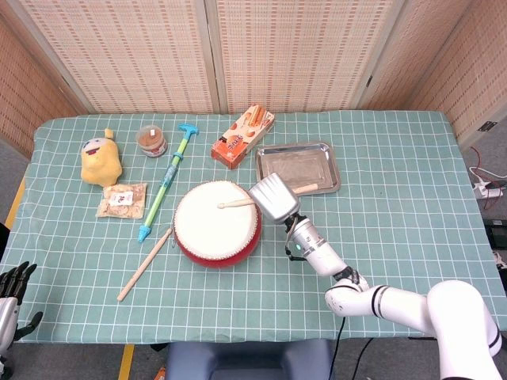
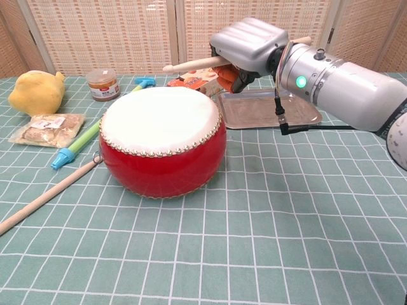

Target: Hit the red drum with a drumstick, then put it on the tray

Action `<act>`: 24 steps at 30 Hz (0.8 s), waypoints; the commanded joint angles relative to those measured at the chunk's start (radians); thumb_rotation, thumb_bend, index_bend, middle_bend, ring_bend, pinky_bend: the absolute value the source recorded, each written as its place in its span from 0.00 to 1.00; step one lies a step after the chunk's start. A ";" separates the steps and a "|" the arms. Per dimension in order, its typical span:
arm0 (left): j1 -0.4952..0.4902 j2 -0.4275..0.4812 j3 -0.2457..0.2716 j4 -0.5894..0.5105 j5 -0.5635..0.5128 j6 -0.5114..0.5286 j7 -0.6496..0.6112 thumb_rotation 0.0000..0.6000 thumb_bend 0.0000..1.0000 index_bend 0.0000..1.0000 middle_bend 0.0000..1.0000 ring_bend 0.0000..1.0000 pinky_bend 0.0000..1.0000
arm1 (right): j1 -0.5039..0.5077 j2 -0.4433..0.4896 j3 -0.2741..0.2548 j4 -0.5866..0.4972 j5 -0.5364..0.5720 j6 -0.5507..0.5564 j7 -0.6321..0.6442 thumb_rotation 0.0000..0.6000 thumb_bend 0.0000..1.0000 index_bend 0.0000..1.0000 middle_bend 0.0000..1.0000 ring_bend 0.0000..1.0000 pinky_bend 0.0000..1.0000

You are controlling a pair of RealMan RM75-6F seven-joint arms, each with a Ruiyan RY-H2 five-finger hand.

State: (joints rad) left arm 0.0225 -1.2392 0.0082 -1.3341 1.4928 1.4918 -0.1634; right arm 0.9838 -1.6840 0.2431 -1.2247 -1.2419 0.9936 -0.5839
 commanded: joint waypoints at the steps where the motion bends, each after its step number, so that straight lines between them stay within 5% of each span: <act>1: 0.000 0.000 0.000 0.000 -0.001 -0.001 0.000 1.00 0.25 0.00 0.00 0.00 0.00 | 0.001 -0.013 -0.028 0.023 0.022 -0.044 -0.046 1.00 0.54 0.89 0.84 0.98 1.00; 6: 0.004 0.001 0.002 0.000 -0.004 -0.001 0.000 1.00 0.25 0.00 0.00 0.00 0.00 | 0.009 -0.049 -0.065 0.079 0.068 -0.104 -0.135 1.00 0.54 0.89 0.84 0.98 1.00; 16: 0.004 -0.001 0.002 0.002 -0.002 0.000 0.001 1.00 0.25 0.00 0.00 0.00 0.00 | 0.002 -0.007 0.006 0.001 -0.008 0.007 0.016 1.00 0.54 0.89 0.84 0.98 1.00; 24: 0.007 0.000 0.003 0.000 -0.006 -0.001 0.004 1.00 0.25 0.00 0.00 0.00 0.00 | 0.007 -0.047 -0.058 0.075 0.020 -0.084 -0.042 1.00 0.54 0.89 0.84 0.98 1.00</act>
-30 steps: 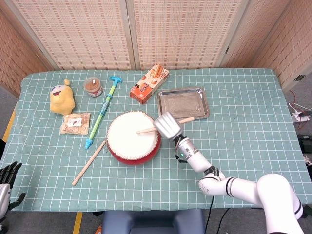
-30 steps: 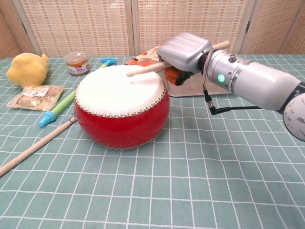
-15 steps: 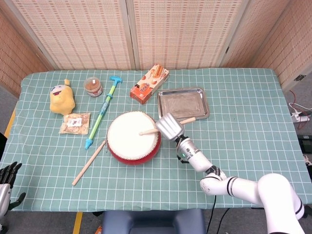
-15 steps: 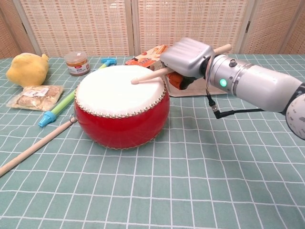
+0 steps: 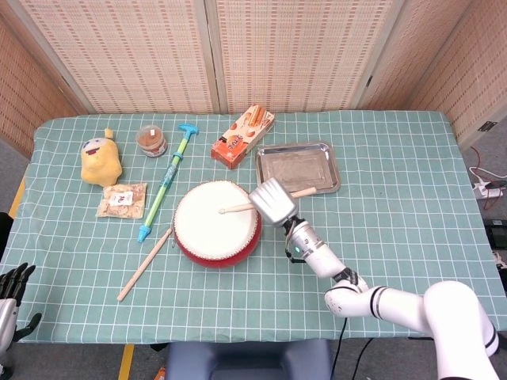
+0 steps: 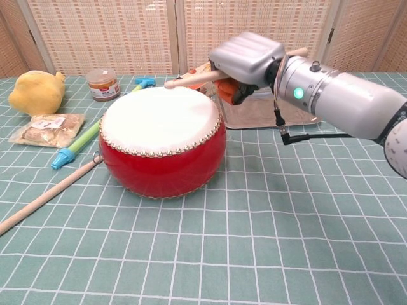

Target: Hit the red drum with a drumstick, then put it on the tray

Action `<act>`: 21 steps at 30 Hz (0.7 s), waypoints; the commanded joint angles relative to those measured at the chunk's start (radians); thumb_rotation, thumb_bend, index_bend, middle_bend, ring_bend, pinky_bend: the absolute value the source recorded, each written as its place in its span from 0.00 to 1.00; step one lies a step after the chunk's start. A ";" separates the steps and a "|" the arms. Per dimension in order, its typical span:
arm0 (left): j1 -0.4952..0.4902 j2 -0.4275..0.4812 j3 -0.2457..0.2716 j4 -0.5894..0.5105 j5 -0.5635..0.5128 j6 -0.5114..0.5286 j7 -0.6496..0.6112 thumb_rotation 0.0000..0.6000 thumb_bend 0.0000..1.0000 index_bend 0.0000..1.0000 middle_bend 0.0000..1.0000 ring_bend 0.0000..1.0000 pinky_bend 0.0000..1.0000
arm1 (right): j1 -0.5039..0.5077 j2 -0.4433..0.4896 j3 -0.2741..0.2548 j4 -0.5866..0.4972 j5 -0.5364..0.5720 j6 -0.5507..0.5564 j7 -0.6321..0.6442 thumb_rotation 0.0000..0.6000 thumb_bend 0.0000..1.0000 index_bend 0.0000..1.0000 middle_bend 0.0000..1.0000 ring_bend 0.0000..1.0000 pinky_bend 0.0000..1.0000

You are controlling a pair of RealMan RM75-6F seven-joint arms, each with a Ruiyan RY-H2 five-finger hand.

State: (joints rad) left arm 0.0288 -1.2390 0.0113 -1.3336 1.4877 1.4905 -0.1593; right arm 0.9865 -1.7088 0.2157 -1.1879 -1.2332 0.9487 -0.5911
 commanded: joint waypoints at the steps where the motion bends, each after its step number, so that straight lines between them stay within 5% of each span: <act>1: 0.002 0.000 0.001 -0.001 -0.001 0.000 0.000 1.00 0.25 0.00 0.00 0.00 0.00 | 0.006 -0.029 -0.037 0.050 0.013 -0.045 -0.047 1.00 0.54 0.89 0.84 0.98 1.00; 13: 0.002 0.004 -0.001 -0.006 0.003 0.007 0.003 1.00 0.25 0.00 0.00 0.00 0.00 | -0.041 0.057 0.040 -0.005 -0.002 0.055 0.118 1.00 0.54 0.88 0.84 0.96 1.00; 21: 0.002 0.012 -0.002 -0.026 0.005 0.011 0.022 1.00 0.25 0.00 0.00 0.00 0.00 | -0.065 0.023 0.042 0.180 0.100 -0.067 0.238 1.00 0.54 0.87 0.84 0.89 1.00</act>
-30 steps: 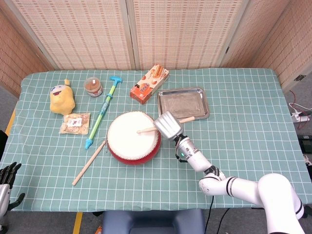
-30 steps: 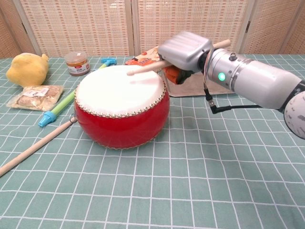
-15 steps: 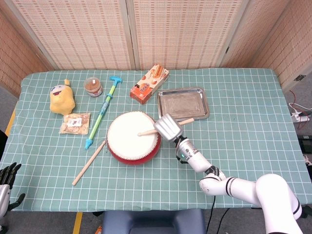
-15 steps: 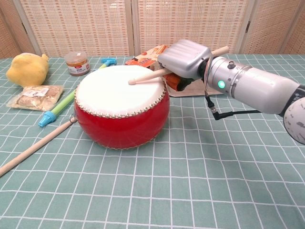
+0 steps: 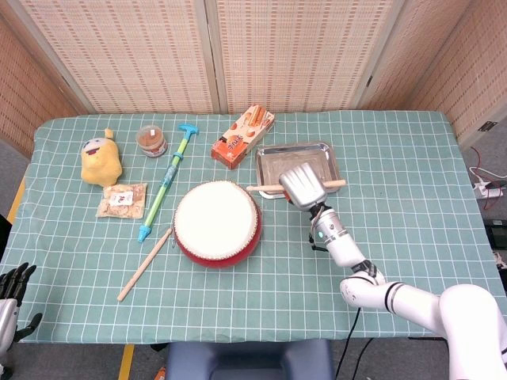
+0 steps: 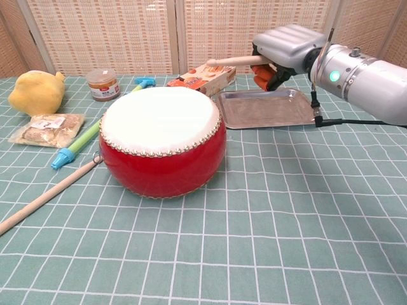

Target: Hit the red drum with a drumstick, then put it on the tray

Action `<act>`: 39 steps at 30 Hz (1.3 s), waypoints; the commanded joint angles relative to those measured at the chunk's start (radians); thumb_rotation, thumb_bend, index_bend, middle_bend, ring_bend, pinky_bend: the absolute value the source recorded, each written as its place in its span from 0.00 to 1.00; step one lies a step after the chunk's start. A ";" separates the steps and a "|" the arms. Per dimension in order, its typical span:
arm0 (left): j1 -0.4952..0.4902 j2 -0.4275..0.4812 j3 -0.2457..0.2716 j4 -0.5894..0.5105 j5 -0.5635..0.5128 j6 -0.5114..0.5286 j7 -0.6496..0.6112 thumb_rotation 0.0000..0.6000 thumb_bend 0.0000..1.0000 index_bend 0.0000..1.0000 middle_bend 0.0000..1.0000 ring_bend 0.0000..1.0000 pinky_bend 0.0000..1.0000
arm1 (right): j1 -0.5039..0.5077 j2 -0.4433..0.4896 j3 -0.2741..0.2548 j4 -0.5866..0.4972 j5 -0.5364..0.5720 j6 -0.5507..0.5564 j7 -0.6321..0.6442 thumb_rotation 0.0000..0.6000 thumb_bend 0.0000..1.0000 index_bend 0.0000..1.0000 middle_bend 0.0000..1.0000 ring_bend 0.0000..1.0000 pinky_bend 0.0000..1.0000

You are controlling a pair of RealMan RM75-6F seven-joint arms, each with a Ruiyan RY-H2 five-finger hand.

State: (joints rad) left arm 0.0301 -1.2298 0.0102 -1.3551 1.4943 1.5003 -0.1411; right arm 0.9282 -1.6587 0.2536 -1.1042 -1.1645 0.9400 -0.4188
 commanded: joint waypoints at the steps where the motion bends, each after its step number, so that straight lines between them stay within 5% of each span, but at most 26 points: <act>1: 0.002 0.005 -0.001 -0.009 -0.003 0.002 0.008 1.00 0.25 0.00 0.00 0.00 0.00 | -0.001 -0.043 0.003 0.145 0.031 -0.077 0.085 1.00 0.54 0.87 0.84 0.88 1.00; 10: 0.005 0.014 -0.002 -0.034 -0.013 0.000 0.027 1.00 0.25 0.00 0.00 0.00 0.00 | 0.050 -0.156 0.001 0.406 0.003 -0.173 0.228 1.00 0.54 0.82 0.81 0.77 0.96; 17: 0.015 0.028 -0.003 -0.047 -0.031 -0.001 0.037 1.00 0.25 0.00 0.00 0.00 0.00 | 0.128 -0.309 0.011 0.720 -0.034 -0.277 0.432 1.00 0.54 0.66 0.61 0.54 0.70; 21: 0.018 0.032 -0.006 -0.048 -0.042 -0.004 0.036 1.00 0.25 0.00 0.00 0.00 0.00 | 0.149 -0.347 0.004 0.811 -0.057 -0.300 0.505 1.00 0.47 0.53 0.50 0.41 0.58; 34: 0.012 0.035 -0.010 -0.055 -0.041 -0.012 0.043 1.00 0.25 0.00 0.00 0.00 0.00 | 0.179 -0.385 0.020 0.927 -0.064 -0.371 0.553 1.00 0.37 0.33 0.36 0.25 0.40; 39: 0.009 0.034 -0.010 -0.055 -0.040 -0.015 0.046 1.00 0.25 0.00 0.00 0.00 0.00 | 0.192 -0.387 0.034 0.939 -0.054 -0.403 0.522 1.00 0.23 0.10 0.21 0.08 0.24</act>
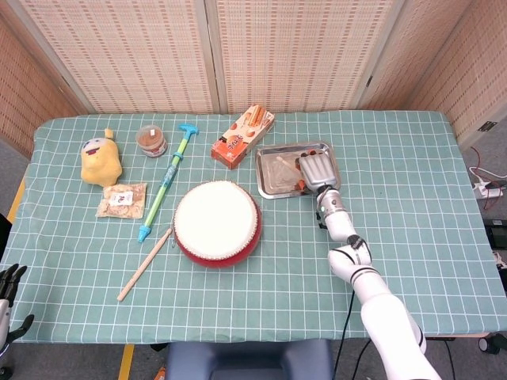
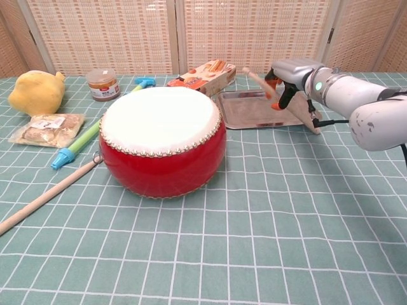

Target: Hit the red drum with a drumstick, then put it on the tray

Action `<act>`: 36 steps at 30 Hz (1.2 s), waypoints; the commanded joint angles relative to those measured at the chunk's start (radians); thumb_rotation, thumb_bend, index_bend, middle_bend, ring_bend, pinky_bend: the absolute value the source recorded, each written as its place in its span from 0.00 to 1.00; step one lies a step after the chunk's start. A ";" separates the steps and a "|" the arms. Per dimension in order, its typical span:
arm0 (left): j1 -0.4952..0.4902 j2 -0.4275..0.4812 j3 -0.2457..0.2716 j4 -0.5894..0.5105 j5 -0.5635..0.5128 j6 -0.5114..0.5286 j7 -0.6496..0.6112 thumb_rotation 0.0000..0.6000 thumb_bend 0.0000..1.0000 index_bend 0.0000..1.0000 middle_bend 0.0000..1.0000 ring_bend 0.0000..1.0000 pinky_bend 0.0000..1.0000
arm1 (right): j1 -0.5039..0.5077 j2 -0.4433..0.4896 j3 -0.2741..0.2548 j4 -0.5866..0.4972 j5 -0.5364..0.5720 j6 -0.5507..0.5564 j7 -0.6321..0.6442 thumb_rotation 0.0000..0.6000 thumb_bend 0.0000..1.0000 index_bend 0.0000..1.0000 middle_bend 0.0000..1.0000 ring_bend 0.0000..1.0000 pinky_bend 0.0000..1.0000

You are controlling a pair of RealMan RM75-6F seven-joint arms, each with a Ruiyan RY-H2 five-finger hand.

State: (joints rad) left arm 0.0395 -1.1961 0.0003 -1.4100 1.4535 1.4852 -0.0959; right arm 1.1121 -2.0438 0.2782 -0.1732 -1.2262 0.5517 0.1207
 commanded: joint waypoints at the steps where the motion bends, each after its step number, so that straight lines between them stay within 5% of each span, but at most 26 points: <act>1: 0.000 0.000 0.000 -0.001 0.001 0.000 0.001 1.00 0.25 0.00 0.00 0.00 0.00 | 0.013 -0.003 0.015 0.011 0.014 -0.021 -0.027 1.00 0.21 0.05 0.18 0.05 0.21; 10: 0.003 0.002 -0.001 0.001 -0.003 0.001 -0.002 1.00 0.25 0.00 0.00 0.00 0.00 | 0.028 0.001 0.050 -0.008 0.043 -0.026 -0.085 1.00 0.13 0.00 0.08 0.00 0.15; 17: -0.001 -0.001 -0.006 0.011 0.008 0.011 -0.015 1.00 0.25 0.00 0.00 0.00 0.00 | -0.050 0.096 -0.002 -0.165 -0.031 0.153 -0.065 1.00 0.13 0.00 0.08 0.02 0.17; 21: -0.009 -0.002 -0.012 0.013 0.016 0.015 -0.018 1.00 0.25 0.00 0.00 0.00 0.00 | -0.156 0.221 -0.036 -0.382 -0.072 0.324 -0.103 1.00 0.15 0.09 0.10 0.09 0.25; 31: -0.038 0.000 -0.023 -0.014 0.047 0.018 0.001 1.00 0.25 0.00 0.00 0.00 0.00 | -0.489 0.681 -0.113 -1.197 -0.036 0.624 -0.383 1.00 0.21 0.19 0.15 0.14 0.29; 36: -0.046 0.005 -0.028 -0.034 0.056 0.026 0.012 1.00 0.25 0.00 0.00 0.00 0.00 | -0.640 0.808 -0.185 -1.387 -0.094 0.786 -0.387 1.00 0.21 0.20 0.15 0.14 0.29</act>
State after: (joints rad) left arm -0.0049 -1.1917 -0.0265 -1.4413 1.5073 1.5099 -0.0855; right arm 0.6379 -1.3975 0.1698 -1.3794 -1.2821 1.1681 -0.2021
